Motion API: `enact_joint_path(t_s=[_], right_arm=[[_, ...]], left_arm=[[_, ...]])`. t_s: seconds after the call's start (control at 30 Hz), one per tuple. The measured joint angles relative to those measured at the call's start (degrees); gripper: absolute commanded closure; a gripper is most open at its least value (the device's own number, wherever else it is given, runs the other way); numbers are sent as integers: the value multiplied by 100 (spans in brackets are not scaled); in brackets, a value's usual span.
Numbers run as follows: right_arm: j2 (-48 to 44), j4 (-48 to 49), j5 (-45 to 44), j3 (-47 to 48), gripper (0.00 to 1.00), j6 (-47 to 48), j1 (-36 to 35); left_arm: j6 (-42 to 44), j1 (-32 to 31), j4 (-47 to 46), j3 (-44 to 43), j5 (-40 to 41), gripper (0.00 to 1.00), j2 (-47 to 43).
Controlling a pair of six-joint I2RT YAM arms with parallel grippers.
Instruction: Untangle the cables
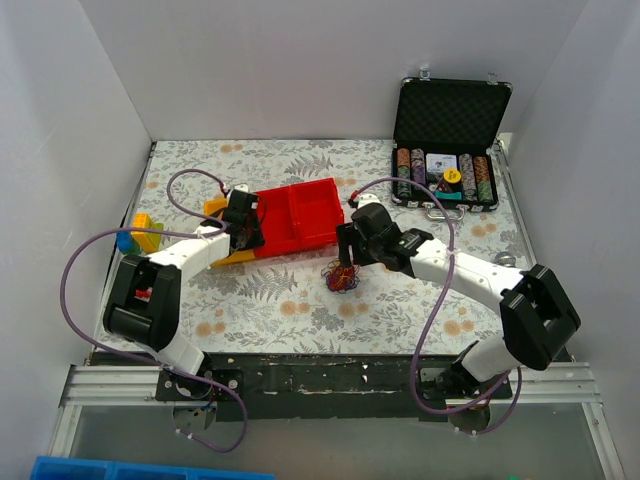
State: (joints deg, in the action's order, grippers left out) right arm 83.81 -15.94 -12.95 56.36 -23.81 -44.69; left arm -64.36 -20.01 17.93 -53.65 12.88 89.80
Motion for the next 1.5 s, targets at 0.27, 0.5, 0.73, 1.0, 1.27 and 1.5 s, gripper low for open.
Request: enact_joint_path(t_s=[0.27,0.5,0.73,1.0,1.27,1.5], right_arm=[[748,549,96,-98,26,-175,-48],[1073,581,197,-101,44,-498,-717],[1178,341,170,22,41,-935,-1974],[848,-289,-295,68,15,-1073,-2159],[-133,-662,-693,627,15,-708,-1320],[17,-557,-791,719,15,-107,37]], left_arm=[[-15,-197,-55,-15,275,75,188],[17,-334,-232,146,387,73,197],[66,-514,-507,452,424,71,70],[37,-739,-616,881,13,59,-372],[155,-942,-203,772,-396,29,-503],[560,-942,564,-109,-380,5,-542]])
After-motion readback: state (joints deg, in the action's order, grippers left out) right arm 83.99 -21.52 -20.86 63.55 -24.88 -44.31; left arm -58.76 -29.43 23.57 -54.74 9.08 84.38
